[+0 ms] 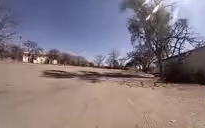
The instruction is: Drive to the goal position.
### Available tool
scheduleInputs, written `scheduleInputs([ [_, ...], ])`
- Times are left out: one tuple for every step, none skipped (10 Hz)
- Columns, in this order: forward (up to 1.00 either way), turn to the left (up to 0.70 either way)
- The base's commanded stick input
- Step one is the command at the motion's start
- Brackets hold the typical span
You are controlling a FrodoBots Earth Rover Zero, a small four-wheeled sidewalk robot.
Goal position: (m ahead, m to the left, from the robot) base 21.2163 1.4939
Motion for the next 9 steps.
scheduleInputs([
  [1.0,0.0],
  [1.0,0.0],
  [1.0,0.0],
  [1.0,0.0],
  [1.0,0.0],
  [1.0,0.0],
  [1.0,0.0],
  [1.0,0.0],
  [1.0,0.0],
])
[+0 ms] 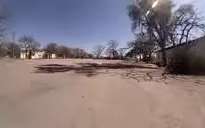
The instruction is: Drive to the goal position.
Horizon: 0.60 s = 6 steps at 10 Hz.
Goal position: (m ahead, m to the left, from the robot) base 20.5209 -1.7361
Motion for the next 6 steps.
scheduleInputs([
  [1.0,0.0],
  [1.0,0.0],
  [1.0,0.0],
  [1.0,0.0],
  [1.0,0.0],
  [1.0,0.0],
])
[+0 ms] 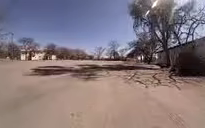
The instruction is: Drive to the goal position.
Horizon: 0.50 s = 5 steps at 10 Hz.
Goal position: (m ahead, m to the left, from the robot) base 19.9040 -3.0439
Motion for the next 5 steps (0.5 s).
scheduleInputs([
  [1.0,0.0],
  [1.0,0.0],
  [1.0,0.0],
  [1.0,0.0],
  [1.0,0.0],
])
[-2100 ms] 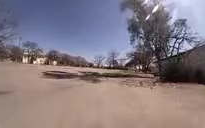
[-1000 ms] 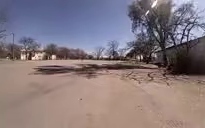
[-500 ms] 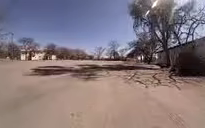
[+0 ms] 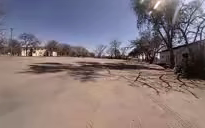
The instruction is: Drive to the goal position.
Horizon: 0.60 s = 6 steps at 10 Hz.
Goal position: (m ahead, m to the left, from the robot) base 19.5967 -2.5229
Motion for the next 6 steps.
scheduleInputs([
  [1.0,0.0],
  [1.0,0.0],
  [1.0,0.0],
  [1.0,0.0],
  [1.0,0.0],
  [1.0,0.0],
])
